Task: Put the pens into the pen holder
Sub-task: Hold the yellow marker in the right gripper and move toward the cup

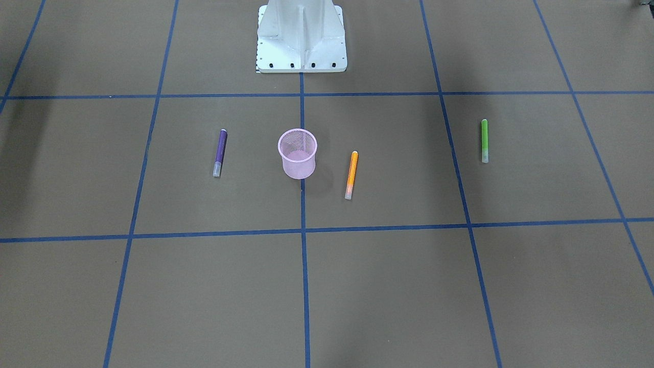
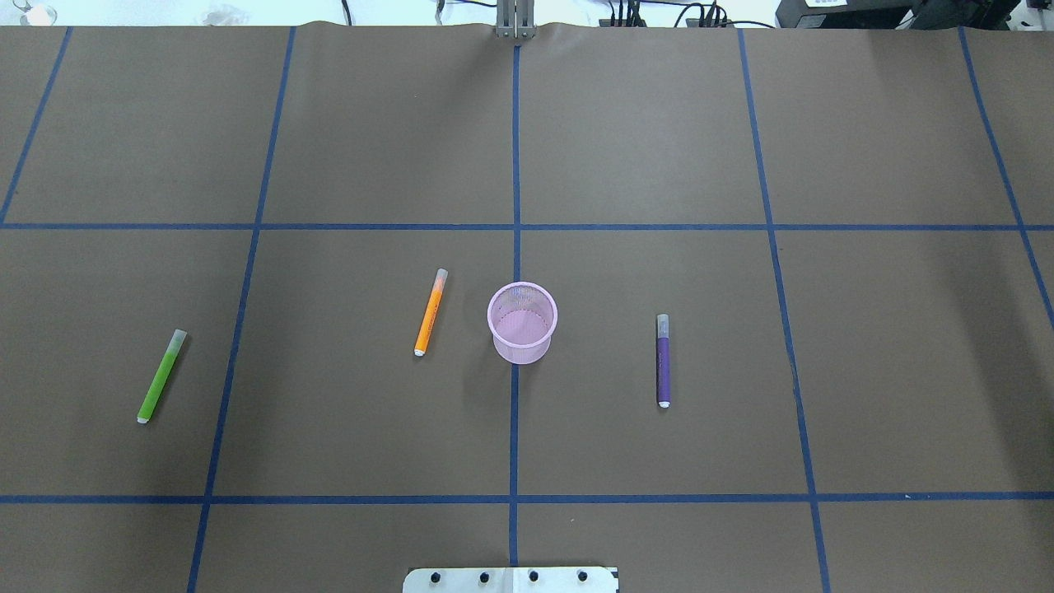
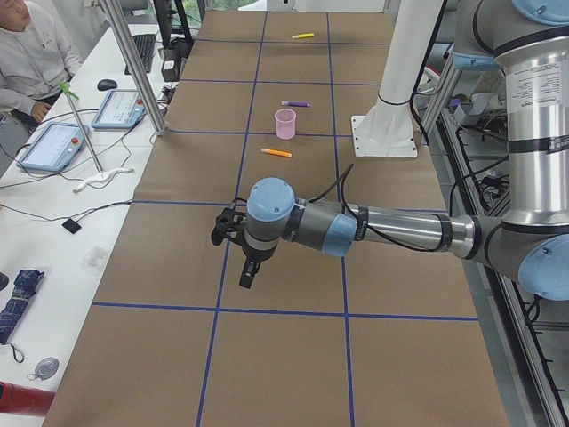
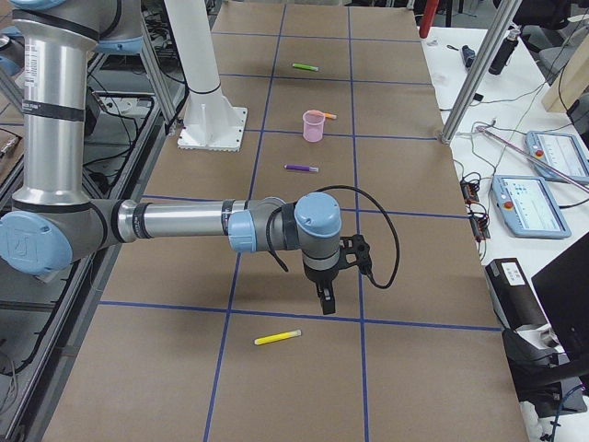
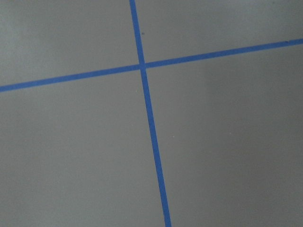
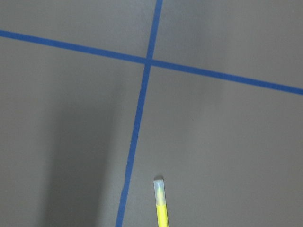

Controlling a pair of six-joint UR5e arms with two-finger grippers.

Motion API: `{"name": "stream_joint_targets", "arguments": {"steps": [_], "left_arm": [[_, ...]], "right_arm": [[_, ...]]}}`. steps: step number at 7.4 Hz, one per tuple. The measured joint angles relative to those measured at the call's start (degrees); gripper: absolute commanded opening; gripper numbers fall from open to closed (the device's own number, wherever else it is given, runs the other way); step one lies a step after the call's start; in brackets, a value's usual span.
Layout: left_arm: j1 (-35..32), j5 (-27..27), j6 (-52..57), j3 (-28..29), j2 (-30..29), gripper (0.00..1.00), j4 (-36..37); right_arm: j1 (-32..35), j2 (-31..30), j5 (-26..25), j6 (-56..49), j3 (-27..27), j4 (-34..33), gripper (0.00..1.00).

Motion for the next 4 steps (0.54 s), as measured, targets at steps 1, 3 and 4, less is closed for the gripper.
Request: {"name": "stream_joint_targets", "arguments": {"steps": [1, 3, 4], "left_arm": [[0.01, -0.05, 0.04, 0.08, -1.41, 1.0, -0.24], [0.02, -0.15, 0.08, -0.09, -2.17, 1.0, -0.71], [0.02, -0.24, 0.09, -0.28, -2.27, 1.0, -0.8]], "right_arm": [[0.0, 0.34, 0.22, 0.12, -0.86, 1.38, 1.0], [-0.47, -0.17, 2.16, 2.29, -6.79, 11.78, 1.0], [-1.45, -0.4, 3.2, 5.72, -11.08, 18.83, 1.0]]}}
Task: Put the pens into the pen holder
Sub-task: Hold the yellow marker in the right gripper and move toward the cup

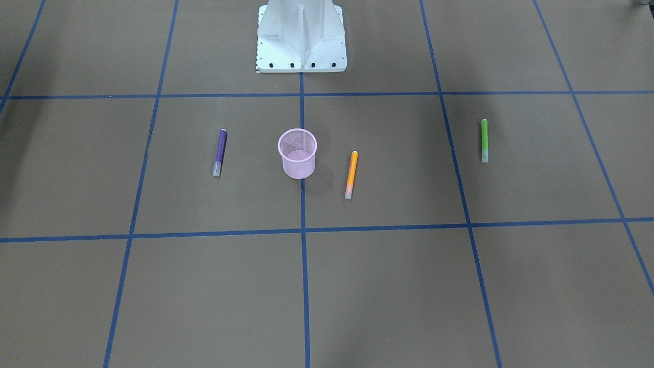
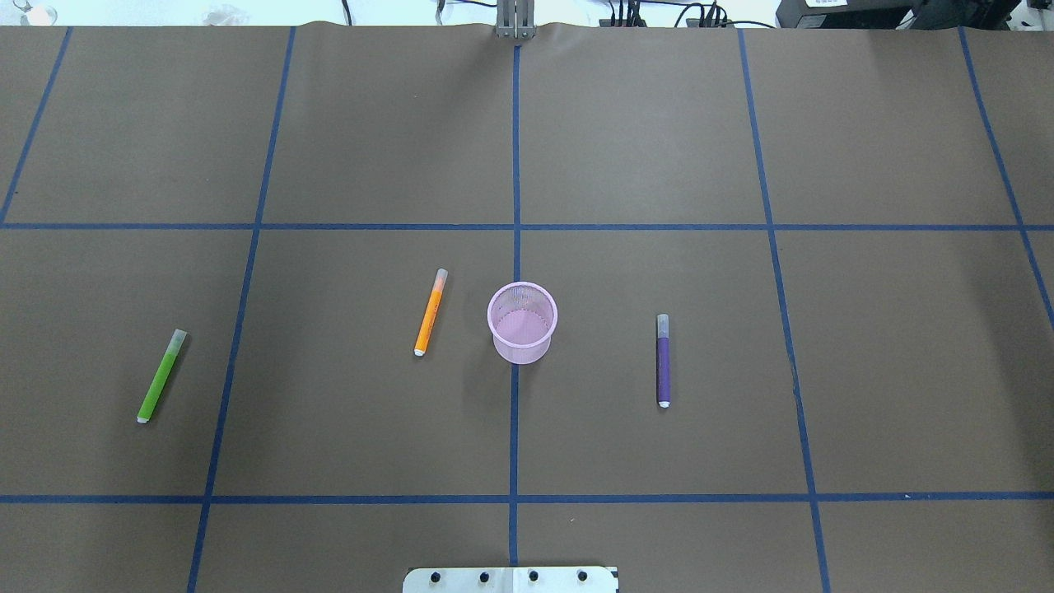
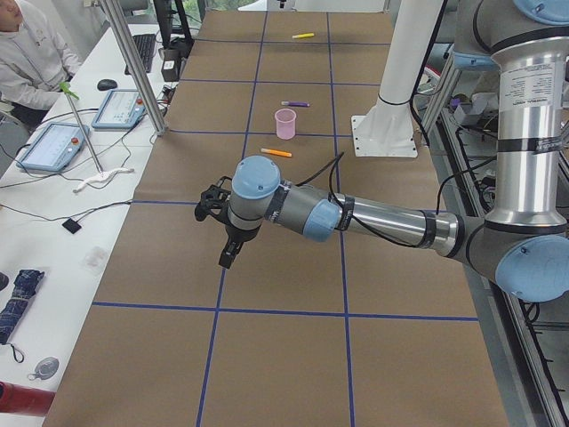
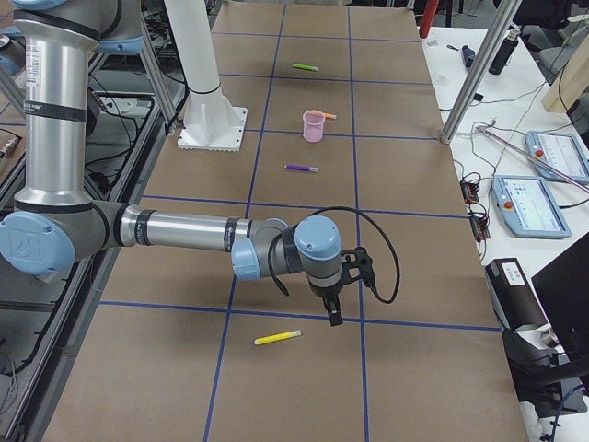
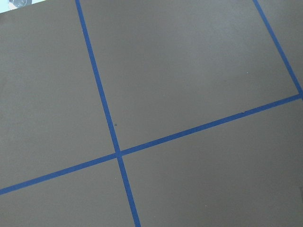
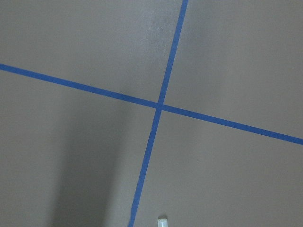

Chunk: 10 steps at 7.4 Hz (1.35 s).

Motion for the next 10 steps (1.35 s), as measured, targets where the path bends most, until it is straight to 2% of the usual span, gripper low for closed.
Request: {"name": "stream_joint_targets", "arguments": {"steps": [3, 4, 5, 9, 10], "left_arm": [[0.01, -0.8, 0.0, 0.24, 0.02, 1.0, -1.98], [0.02, -0.87, 0.0, 0.25, 0.03, 1.0, -2.32], [0.03, -0.89, 0.0, 0.24, 0.03, 1.0, -2.45], [0.07, -0.91, 0.0, 0.28, 0.14, 1.0, -3.62], [0.07, -0.91, 0.0, 0.29, 0.2, 1.0, -3.7]], "right_arm": [[-6.64, -3.05, -1.59, 14.42, -9.26, 21.1, 0.99], [-8.82, -5.08, -2.67, 17.61, -10.82, 26.89, 0.96], [-10.74, -7.25, -4.15, 19.24, -11.48, 30.66, 0.86], [-16.48, -10.17, -8.03, 19.9, -12.81, 33.53, 0.65], [-17.39, -10.19, -8.6, 19.85, -13.12, 33.56, 0.54]]}}
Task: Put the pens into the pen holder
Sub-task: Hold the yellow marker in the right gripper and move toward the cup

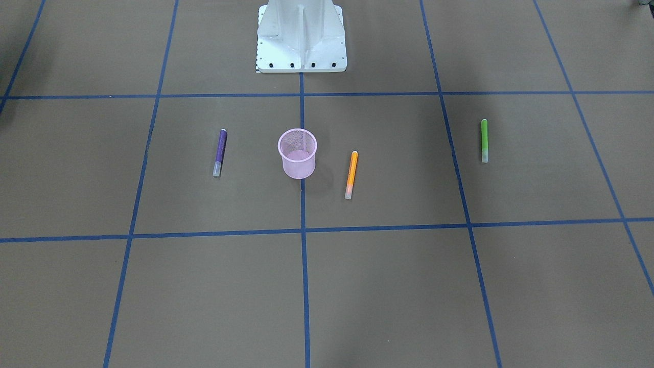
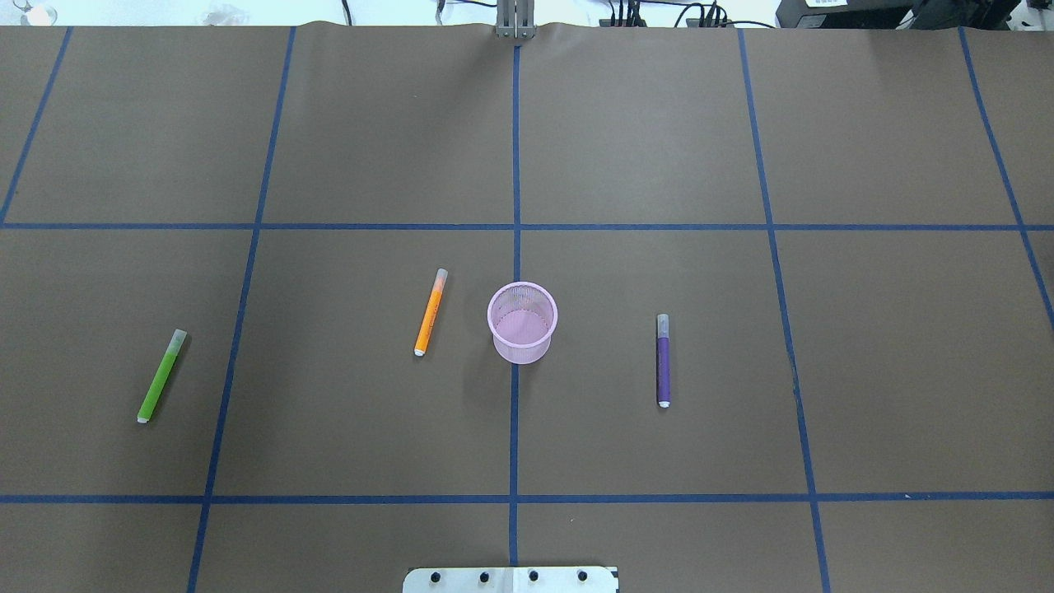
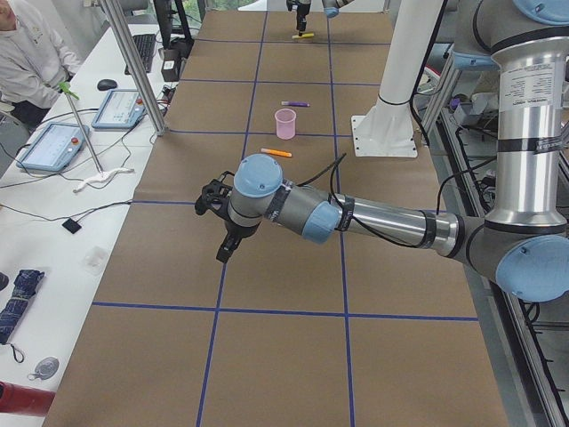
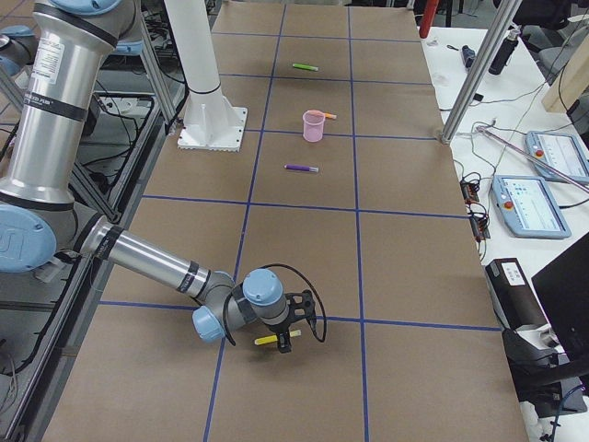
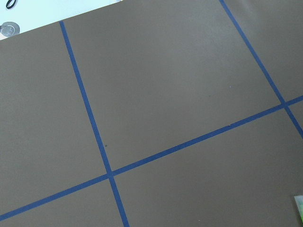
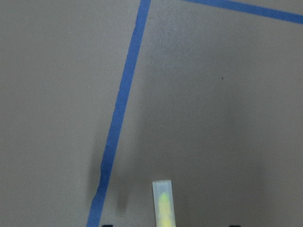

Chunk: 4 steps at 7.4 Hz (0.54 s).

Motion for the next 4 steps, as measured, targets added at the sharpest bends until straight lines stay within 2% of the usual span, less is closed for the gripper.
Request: {"name": "stream_joint_targets", "arguments": {"steps": [2, 4], "left_arm": [[0.0, 0.0, 0.0, 0.01, 0.2, 1.0, -0.1], [-0.01, -0.06, 0.06, 0.01, 0.29, 1.0, -0.13]], "right_arm": [[-1.08, 0.02, -0.74, -0.12, -0.26, 0.01, 0.44], [-1.34, 0.06, -0.92, -0.22, -0.54, 0.01, 0.45]]}}
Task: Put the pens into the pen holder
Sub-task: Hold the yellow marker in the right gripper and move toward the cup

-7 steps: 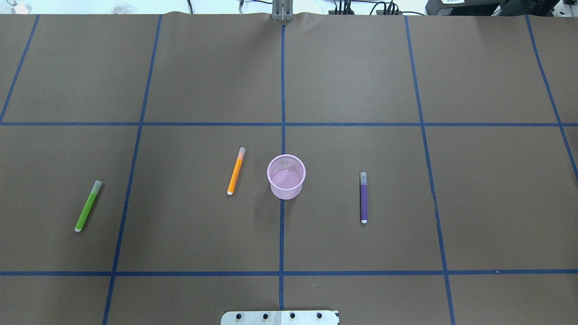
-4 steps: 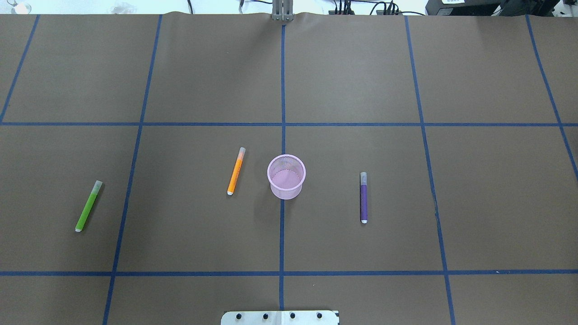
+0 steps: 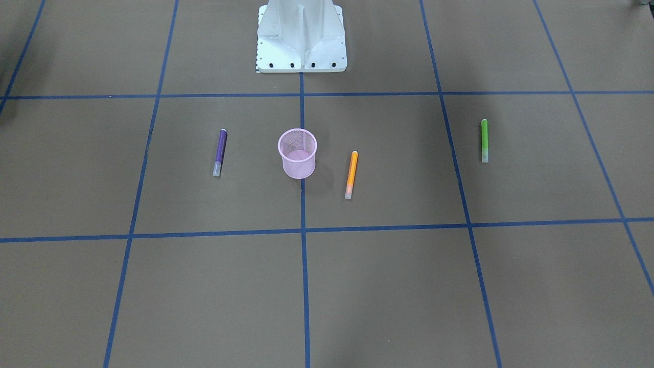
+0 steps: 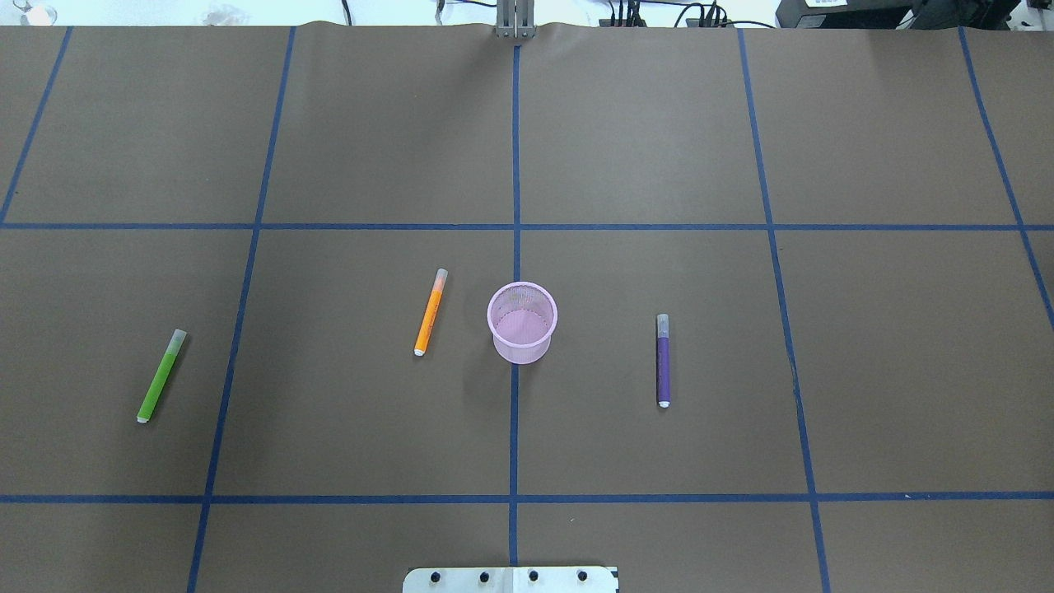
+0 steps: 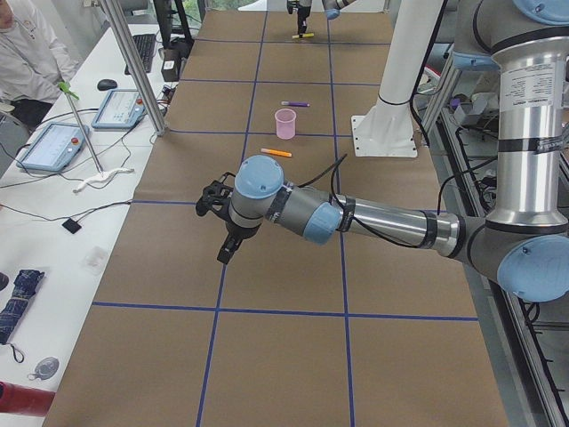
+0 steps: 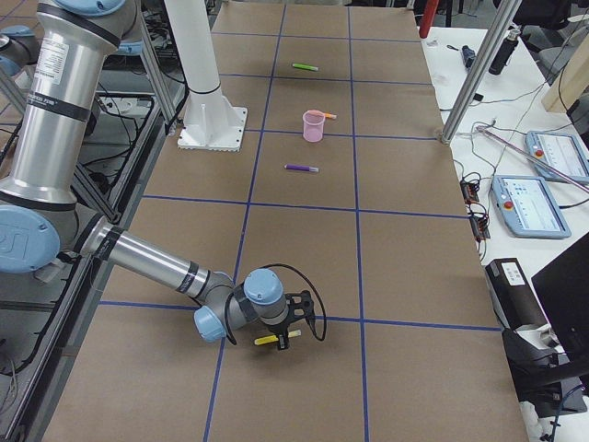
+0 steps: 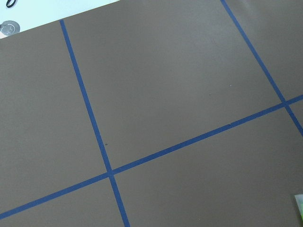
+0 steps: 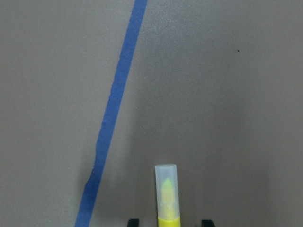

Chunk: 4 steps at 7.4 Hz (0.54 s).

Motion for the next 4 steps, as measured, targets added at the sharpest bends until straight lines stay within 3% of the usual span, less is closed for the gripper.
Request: {"name": "stream_joint_targets", "arguments": {"steps": [2, 3, 4], "left_arm": [[-0.07, -0.03, 0.03, -0.01, 0.11, 1.0, -0.06], [-0.07, -0.03, 0.03, -0.05, 0.16, 1.0, -0.08], [-0.08, -0.03, 0.03, -0.1, 0.21, 1.0, -0.09]], "right_arm": [[-0.2, 0.08, -0.03, -0.15, -0.49, 0.0, 0.45], [-0.33, 0.15, -0.01, -0.2, -0.72, 0.0, 0.37], [-0.41, 0.22, 0.01, -0.22, -0.84, 0.0, 0.08]]}}
